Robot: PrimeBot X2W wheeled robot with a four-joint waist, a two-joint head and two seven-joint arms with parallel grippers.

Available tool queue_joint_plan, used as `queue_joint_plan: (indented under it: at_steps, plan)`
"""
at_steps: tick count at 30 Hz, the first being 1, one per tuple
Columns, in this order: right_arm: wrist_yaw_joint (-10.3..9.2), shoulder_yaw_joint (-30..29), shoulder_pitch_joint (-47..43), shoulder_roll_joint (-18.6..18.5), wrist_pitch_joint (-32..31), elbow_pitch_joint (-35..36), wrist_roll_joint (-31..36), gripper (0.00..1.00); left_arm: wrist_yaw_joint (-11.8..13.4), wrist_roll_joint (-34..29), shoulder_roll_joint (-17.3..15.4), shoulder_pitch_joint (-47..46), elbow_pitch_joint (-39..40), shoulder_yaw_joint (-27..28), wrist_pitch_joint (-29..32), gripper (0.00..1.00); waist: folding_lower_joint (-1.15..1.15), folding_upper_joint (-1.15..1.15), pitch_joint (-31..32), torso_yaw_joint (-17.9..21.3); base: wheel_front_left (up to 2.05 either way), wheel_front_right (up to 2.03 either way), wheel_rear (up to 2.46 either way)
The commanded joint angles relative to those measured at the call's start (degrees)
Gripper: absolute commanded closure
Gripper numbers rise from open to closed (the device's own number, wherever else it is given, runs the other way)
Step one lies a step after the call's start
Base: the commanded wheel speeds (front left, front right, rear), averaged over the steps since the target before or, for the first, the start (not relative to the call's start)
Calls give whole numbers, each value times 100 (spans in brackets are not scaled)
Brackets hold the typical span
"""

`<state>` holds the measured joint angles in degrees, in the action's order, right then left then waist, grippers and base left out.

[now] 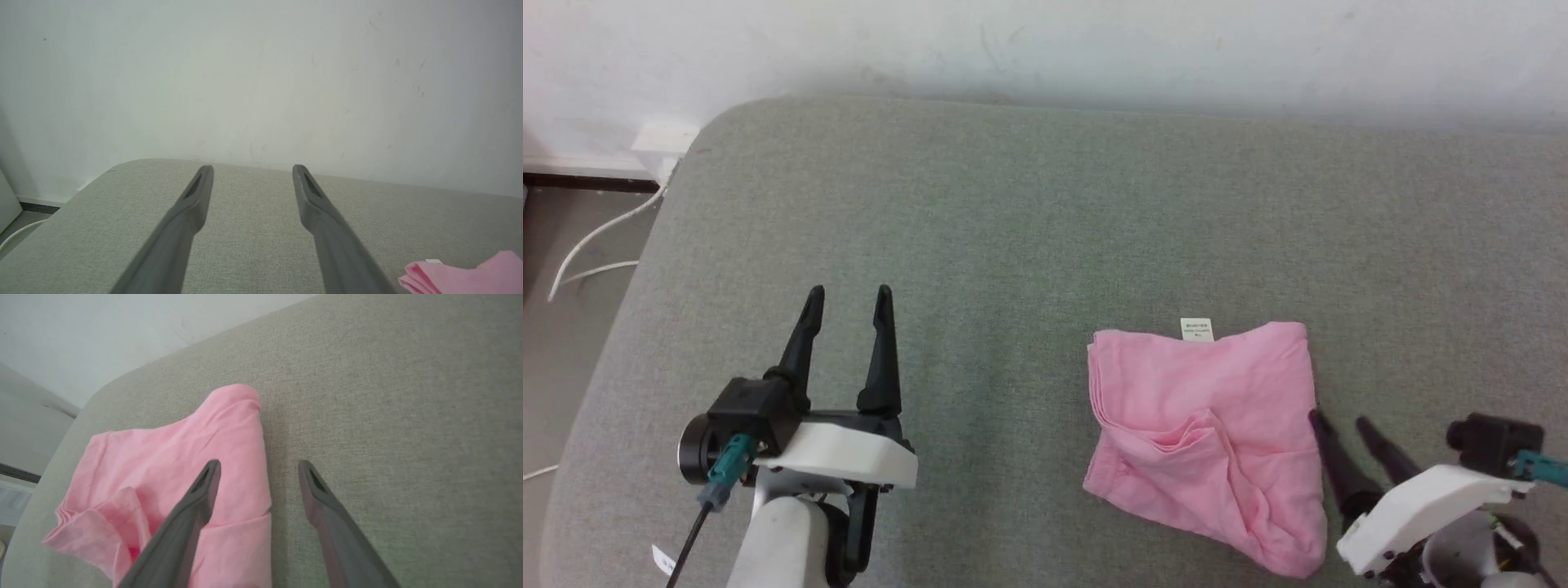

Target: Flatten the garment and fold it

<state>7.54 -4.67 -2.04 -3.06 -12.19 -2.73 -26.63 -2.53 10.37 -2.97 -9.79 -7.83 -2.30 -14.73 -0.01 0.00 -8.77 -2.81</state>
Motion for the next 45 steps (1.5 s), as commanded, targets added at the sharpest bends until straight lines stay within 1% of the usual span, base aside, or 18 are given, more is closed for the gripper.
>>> queue_joint_plan:
  at_steps: [1,5,9,10,11,12,13,17,20,22,25,27,30,34,37,41,45]
  plan:
    - [-5,57,39,17,-66,-114,-136,0,-30,-44,9,18,4,17,-27,0,1,0,-5,-4,0,0,0]
    - [-5,176,156,17,-487,-602,-394,0,-36,-22,9,-15,-47,-37,-27,0,1,0,-23,-69,0,0,0]
    - [-5,217,254,18,-941,-933,-412,0,-33,6,9,-13,-74,-85,-27,0,1,0,-18,-142,0,0,0]
    - [-5,212,273,18,-1028,-977,-432,44,-29,12,9,-5,-78,-91,-27,0,1,0,-15,-157,0,0,0]
    - [-5,212,293,18,-1100,-1004,-435,68,-25,17,9,3,-82,-97,-27,0,1,0,-12,-170,0,0,0]
    - [-5,224,313,18,-1159,-1001,-388,98,-21,22,9,12,-85,-101,-27,0,1,0,-6,-182,0,0,0]
    - [-5,218,335,18,-1201,-977,-318,100,-18,25,9,22,-85,-102,-27,0,1,0,-5,-188,0,0,0]
    - [-5,258,504,18,-1380,-666,199,100,1,35,9,52,-75,-81,-27,0,1,0,-28,-148,0,0,0]
    - [-5,573,730,13,-1568,-223,822,100,10,16,9,76,-80,-29,-27,0,1,0,-50,-14,0,0,0]
    - [-5,972,906,-157,-1714,81,1280,100,0,11,9,75,-69,7,-27,0,1,0,-91,117,0,0,0]
    - [-5,1554,1234,-535,-1827,422,1790,100,-10,-30,9,61,-29,68,-27,0,1,0,-144,384,0,0,0]
    - [-5,1826,1440,-715,-1840,557,1931,100,-8,-61,9,45,22,127,-27,0,1,0,-187,600,0,0,0]
    - [-5,2033,1705,-923,-1824,625,1979,100,-17,-111,8,12,123,224,-27,0,1,0,-284,975,0,0,0]
    - [-5,2044,1993,-1133,-1797,520,1877,100,-62,-228,-21,-79,224,299,-27,0,1,0,-476,1485,0,0,0]
    - [-5,1984,2225,-1397,-1720,290,1722,100,-91,-314,-75,-216,315,337,-27,0,1,0,-723,1842,0,0,0]
    - [-5,1726,2599,-1803,-1429,-293,1588,100,-127,-452,-224,-414,434,346,-27,0,1,0,-1125,2231,0,0,0]
    - [-5,1513,3082,-2111,-984,-1082,1301,100,-142,-586,-404,-617,561,326,-24,0,1,0,-1547,2489,0,0,0]
